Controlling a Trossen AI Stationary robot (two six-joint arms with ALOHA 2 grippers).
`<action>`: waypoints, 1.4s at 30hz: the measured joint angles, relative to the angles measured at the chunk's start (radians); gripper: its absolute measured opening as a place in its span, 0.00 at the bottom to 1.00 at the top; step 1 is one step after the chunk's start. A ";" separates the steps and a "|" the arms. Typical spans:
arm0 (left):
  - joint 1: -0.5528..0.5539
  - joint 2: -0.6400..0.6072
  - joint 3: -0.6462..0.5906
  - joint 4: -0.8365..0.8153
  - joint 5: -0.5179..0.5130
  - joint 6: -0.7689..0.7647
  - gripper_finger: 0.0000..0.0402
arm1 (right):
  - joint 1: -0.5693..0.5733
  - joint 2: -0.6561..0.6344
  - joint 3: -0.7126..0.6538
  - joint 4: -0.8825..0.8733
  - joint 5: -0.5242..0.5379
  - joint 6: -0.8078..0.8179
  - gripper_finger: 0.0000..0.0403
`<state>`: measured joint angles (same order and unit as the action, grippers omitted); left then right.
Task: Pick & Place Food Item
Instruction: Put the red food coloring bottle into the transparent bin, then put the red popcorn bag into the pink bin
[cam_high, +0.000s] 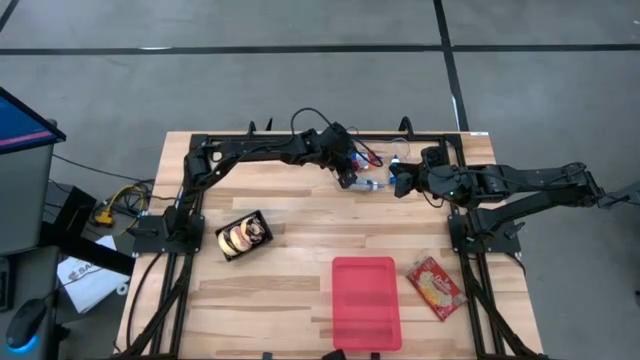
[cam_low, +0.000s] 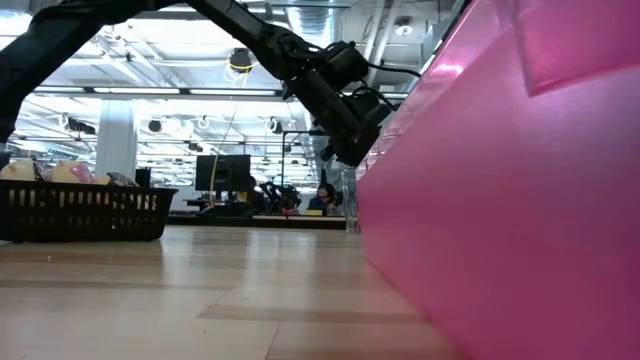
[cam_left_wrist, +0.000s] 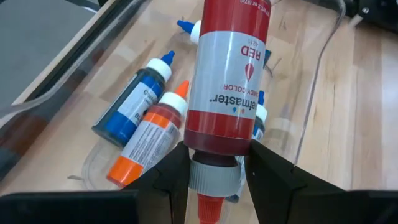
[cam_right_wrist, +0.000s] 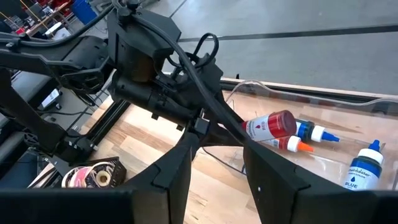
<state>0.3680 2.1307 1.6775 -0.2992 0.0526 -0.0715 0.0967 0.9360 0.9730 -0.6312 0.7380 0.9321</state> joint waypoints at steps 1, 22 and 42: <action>0.002 0.000 0.000 -0.002 0.000 0.000 0.30 | 0.000 0.000 0.000 0.000 0.000 0.000 0.35; 0.000 -0.021 -0.003 0.010 0.009 0.008 0.50 | 0.000 0.000 0.000 -0.044 -0.027 0.015 0.35; -0.168 -0.731 -0.377 0.027 -0.012 -0.034 0.50 | -0.007 0.067 -0.001 -0.806 -0.682 0.386 0.35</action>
<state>0.2000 1.3996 1.3003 -0.2727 0.0409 -0.1052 0.0898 1.0032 0.9718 -1.4370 0.0555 1.3186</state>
